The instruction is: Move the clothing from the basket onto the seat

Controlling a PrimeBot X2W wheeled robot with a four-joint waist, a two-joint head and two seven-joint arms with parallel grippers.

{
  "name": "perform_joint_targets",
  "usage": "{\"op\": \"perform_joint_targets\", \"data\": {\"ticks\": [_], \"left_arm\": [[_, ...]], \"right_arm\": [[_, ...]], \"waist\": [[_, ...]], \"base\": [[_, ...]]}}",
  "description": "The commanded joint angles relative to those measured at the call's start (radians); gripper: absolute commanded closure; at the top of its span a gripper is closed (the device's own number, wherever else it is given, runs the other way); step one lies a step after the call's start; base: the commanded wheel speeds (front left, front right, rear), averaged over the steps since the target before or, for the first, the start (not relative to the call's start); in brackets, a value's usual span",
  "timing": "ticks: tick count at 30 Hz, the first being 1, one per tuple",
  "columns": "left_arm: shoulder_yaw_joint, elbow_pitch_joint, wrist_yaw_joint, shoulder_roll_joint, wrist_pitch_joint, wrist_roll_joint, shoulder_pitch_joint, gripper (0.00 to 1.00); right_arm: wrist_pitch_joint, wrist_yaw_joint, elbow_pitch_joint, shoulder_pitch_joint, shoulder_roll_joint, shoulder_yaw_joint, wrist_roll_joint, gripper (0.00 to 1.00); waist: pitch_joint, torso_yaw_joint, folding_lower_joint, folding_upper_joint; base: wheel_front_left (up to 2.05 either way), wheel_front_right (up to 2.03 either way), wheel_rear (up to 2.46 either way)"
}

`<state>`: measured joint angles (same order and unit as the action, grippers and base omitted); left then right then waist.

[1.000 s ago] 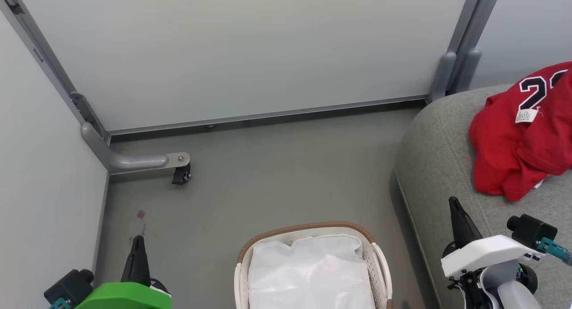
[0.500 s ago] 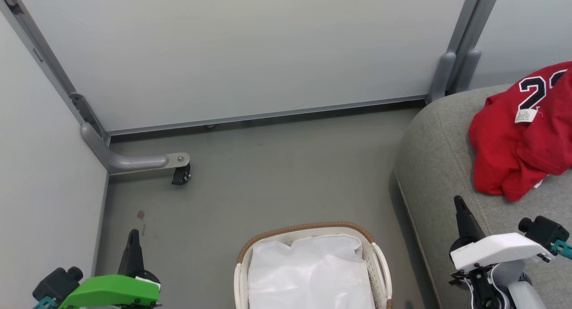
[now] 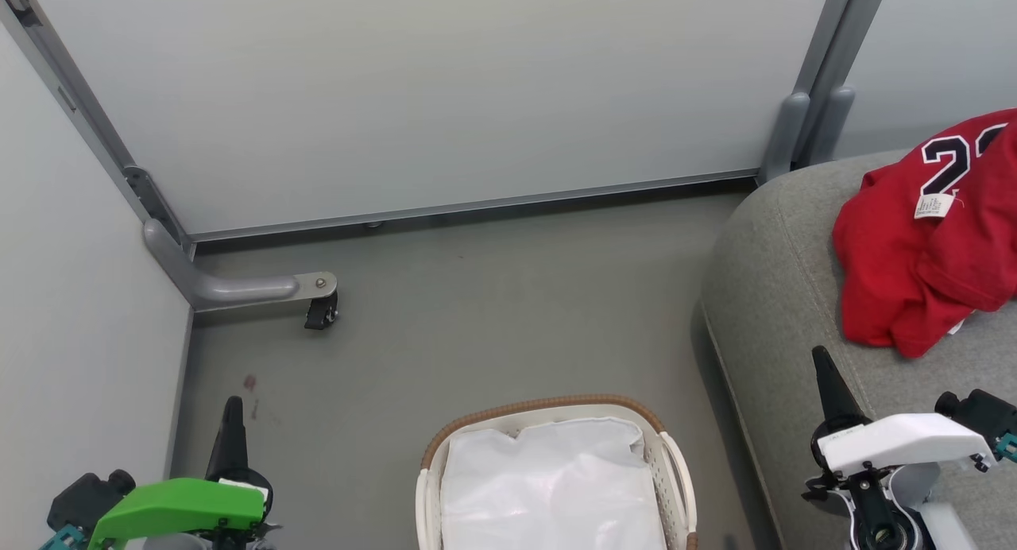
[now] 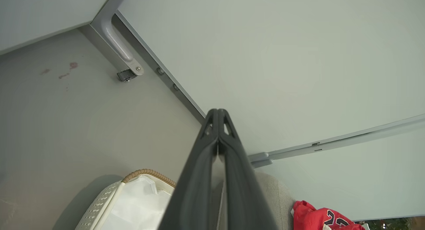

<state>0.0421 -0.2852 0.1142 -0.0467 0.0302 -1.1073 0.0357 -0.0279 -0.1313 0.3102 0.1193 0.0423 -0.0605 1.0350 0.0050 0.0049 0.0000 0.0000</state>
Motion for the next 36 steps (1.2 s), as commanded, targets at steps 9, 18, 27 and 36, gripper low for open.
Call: {"op": "perform_joint_targets", "data": {"ticks": [9,18,27,36], "left_arm": [[0.018,0.019,0.009,-0.004,-0.029,-0.100,0.037,1.00],[0.030,0.023,0.010,-0.004,-0.051,-0.179,0.046,1.00],[0.040,0.027,0.011,-0.005,-0.073,-0.251,0.053,1.00],[0.048,0.032,0.014,-0.005,-0.092,-0.318,0.062,1.00]], "right_arm": [[0.028,0.000,-0.024,-0.001,0.007,-0.013,0.115,1.00],[0.050,0.001,-0.033,-0.004,0.008,-0.022,0.206,1.00],[0.072,0.001,-0.041,-0.007,0.008,-0.029,0.286,1.00],[0.090,0.001,-0.048,-0.009,0.009,-0.036,0.364,1.00]], "waist": [[0.000,-0.001,0.0000,0.0000],[-0.001,-0.001,0.0000,0.0000],[-0.001,-0.002,0.0000,0.0000],[-0.001,-0.003,0.0000,0.0000]], "base": [[0.00,0.00,0.00],[0.00,0.00,0.00],[0.00,0.00,0.00],[0.00,0.00,0.00]]}}
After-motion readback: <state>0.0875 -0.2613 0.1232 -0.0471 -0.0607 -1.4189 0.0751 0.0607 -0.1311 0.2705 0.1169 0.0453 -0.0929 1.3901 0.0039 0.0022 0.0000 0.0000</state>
